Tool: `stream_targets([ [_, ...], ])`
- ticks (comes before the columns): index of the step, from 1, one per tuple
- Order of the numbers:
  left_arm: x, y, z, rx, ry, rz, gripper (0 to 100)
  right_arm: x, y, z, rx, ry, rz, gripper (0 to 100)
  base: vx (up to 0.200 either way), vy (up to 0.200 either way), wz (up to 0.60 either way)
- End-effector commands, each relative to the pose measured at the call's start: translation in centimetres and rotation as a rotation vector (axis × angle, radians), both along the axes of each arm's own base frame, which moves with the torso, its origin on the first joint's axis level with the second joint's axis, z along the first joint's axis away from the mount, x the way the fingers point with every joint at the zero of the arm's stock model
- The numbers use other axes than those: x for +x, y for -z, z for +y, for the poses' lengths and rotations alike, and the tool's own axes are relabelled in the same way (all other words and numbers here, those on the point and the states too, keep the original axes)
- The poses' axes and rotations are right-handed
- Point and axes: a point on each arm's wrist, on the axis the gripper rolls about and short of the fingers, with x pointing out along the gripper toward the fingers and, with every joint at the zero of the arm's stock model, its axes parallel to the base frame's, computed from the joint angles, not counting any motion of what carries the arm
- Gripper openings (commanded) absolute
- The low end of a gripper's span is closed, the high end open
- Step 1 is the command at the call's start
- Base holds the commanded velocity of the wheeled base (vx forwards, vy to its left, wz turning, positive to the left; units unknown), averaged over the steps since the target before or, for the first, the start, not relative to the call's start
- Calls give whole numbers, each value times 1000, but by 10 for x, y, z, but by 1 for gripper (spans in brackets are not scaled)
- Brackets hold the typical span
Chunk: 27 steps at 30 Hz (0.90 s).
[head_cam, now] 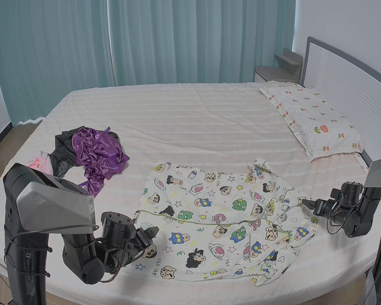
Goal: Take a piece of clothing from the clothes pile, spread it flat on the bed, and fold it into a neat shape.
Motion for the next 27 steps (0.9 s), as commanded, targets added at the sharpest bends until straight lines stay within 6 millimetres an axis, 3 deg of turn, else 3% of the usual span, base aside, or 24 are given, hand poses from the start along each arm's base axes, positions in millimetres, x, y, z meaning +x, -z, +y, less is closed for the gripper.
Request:
stream_targets([
  [1, -11, -1, -12, 0, 52, -3, 100, -1, 0, 3, 1, -10, 4, 100, 0, 0, 0],
  [9, -17, 6, -14, 49, 120, -31, 100, -1, 1, 4, 3, -13, 7, 100, 0, 0, 0],
  [15, -3, 1, 14, 57, 25, -64, 100, 0, 3, 6, 3, -17, 10, 100, 0, 0, 0],
  [27, -7, -2, 43, 112, -23, -31, 100, 0, 4, 5, 4, -19, 12, 100, 0, 0, 0],
])
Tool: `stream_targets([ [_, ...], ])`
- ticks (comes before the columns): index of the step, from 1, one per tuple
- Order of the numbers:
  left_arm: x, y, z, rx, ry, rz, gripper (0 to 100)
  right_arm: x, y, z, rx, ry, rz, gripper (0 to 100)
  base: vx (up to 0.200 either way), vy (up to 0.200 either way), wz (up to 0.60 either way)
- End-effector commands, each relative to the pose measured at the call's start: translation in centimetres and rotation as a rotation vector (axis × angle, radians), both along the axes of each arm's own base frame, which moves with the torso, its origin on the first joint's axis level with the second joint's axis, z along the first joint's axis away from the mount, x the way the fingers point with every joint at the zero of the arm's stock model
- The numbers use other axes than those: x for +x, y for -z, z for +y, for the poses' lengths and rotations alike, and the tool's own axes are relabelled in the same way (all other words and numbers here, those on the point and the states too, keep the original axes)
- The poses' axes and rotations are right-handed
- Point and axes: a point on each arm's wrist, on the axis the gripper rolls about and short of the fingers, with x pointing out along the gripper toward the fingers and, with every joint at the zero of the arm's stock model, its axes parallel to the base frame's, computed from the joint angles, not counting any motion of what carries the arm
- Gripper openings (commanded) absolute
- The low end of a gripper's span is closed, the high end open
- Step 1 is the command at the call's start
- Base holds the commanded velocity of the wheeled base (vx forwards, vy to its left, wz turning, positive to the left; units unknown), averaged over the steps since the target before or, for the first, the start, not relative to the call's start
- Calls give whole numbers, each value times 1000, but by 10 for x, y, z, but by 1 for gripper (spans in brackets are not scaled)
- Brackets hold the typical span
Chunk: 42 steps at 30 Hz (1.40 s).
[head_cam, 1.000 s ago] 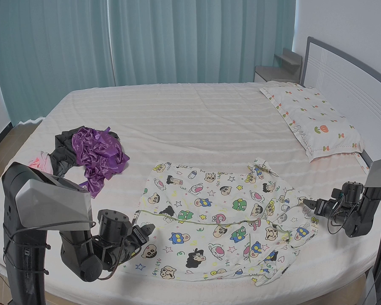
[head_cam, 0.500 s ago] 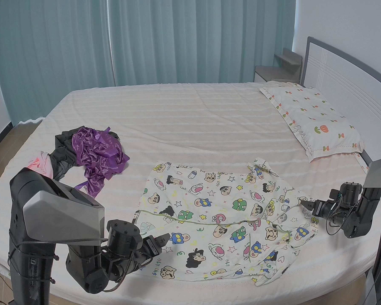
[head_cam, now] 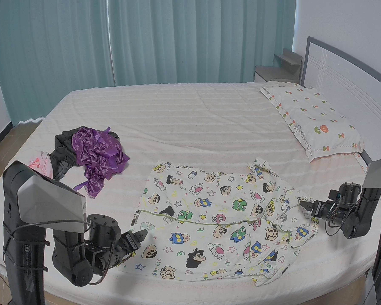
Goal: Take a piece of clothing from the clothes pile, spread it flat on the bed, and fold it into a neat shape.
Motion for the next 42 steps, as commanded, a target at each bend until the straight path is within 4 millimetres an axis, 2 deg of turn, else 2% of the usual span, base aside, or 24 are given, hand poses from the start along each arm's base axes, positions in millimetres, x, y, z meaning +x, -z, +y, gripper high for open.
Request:
stream_targets([
  [1, 0, -3, 8, -1, -26, 1, 100, 0, 1, 0, 1, 0, 3, 100, 0, 0, 0],
  [11, -9, 1, 4, 6, 3, 37, 100, 0, 4, 0, 1, -1, 7, 100, 0, 0, 0],
  [16, -12, 16, -5, 25, 38, 74, 100, 0, 5, 2, -1, -7, -5, 100, 0, 0, 0],
  [22, -11, 16, -6, 25, 40, 73, 100, 0, 6, 3, 0, -7, 0, 100, 0, 0, 0],
  [29, -11, 14, -11, 22, 50, 54, 100, -1, 6, 3, -1, -9, 3, 100, 0, 0, 0],
  [35, -13, 1, -20, -17, 66, 11, 100, -1, 7, 3, 0, -9, 4, 100, 0, 0, 0],
  [42, -11, -4, -25, -49, 77, -52, 100, -1, 7, 6, 0, -17, 6, 100, 0, 0, 0],
])
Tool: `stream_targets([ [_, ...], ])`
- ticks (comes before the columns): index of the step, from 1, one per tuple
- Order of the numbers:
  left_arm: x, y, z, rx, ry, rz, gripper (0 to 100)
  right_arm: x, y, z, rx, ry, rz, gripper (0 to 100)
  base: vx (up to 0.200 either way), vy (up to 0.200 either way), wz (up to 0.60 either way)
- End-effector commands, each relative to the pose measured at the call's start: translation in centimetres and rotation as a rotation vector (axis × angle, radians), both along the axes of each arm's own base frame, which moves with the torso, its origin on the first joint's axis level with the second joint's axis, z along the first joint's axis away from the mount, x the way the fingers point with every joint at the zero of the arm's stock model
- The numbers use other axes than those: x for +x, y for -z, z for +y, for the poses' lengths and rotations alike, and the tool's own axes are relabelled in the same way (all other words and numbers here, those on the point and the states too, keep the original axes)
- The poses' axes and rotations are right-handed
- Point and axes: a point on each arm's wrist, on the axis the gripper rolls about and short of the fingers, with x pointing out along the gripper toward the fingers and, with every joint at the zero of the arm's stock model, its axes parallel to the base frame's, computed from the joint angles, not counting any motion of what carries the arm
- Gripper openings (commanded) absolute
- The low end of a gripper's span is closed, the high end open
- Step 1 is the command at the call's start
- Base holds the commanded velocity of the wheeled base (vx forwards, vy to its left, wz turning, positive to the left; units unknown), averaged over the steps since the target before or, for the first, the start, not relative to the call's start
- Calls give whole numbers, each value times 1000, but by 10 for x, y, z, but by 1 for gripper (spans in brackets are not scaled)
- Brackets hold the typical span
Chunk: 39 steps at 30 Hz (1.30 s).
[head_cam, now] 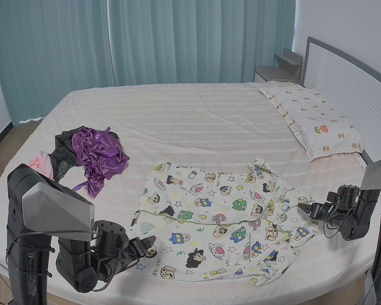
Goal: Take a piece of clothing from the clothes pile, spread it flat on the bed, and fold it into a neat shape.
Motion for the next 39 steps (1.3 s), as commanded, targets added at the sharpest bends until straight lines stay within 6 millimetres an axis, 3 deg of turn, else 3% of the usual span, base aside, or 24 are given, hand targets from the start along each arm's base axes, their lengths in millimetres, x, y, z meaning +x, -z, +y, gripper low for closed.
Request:
stream_targets([
  [1, 1, -3, -3, -17, 7, -35, 100, 0, 1, 2, 1, -5, 2, 100, 0, 0, 0],
  [12, -1, 0, -9, -47, 49, -44, 100, 0, 1, 3, 2, -8, 2, 100, 0, 0, 0],
  [19, -9, 5, -26, -75, 161, -46, 100, -1, 1, 3, 2, -8, 5, 100, 0, 0, 0],
  [30, -23, -7, -54, -9, 342, -132, 100, -2, 1, 4, 3, -9, 7, 100, 0, 0, 0],
  [39, -45, 19, -79, 80, 500, -96, 100, -3, 2, 6, 3, -18, 14, 100, 0, 0, 0],
])
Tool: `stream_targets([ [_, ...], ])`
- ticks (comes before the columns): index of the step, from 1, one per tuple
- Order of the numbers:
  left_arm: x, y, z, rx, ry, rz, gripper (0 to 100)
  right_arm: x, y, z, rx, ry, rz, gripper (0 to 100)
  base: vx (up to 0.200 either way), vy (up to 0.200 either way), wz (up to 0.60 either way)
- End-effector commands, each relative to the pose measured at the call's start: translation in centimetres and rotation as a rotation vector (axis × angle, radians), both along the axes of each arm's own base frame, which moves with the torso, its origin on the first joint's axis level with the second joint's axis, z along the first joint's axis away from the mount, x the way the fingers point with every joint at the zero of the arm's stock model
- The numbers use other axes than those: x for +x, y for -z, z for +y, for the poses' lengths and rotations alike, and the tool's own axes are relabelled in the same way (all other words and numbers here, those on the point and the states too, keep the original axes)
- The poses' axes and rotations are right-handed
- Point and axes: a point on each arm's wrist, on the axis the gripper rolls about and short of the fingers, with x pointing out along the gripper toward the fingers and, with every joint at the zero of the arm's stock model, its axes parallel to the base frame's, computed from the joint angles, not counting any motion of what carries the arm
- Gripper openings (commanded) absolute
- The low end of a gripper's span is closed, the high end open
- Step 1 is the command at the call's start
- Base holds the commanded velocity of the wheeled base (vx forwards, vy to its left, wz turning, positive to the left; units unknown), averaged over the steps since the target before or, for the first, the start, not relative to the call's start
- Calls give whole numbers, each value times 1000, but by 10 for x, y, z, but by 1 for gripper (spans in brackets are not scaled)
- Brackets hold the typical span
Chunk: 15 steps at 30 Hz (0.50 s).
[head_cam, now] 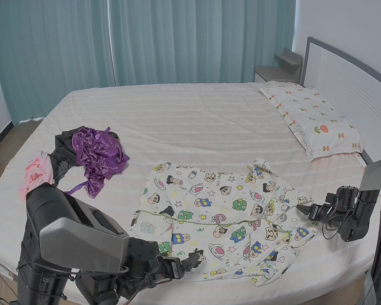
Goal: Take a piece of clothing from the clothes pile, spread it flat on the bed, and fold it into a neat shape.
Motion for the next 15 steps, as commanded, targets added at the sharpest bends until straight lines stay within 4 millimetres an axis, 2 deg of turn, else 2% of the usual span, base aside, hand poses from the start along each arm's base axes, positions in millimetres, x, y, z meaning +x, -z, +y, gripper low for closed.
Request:
stream_targets([
  [1, -11, 19, -8, 39, 47, 35, 100, 0, 1, 1, 1, -4, 5, 100, 0, 0, 0],
  [6, -8, 15, -6, 42, 5, 15, 100, -1, 2, 1, 1, -4, 6, 100, 0, 0, 0],
  [12, -3, -4, -2, 6, -47, -32, 100, -1, 2, 1, 1, -2, 6, 100, 0, 0, 0],
  [13, 2, -13, 2, -17, -112, -59, 100, -1, 3, 1, 1, -4, 9, 100, 0, 0, 0],
  [15, 3, -19, 4, -45, -145, -61, 100, -1, 3, 1, 2, -2, 11, 100, 0, 0, 0],
])
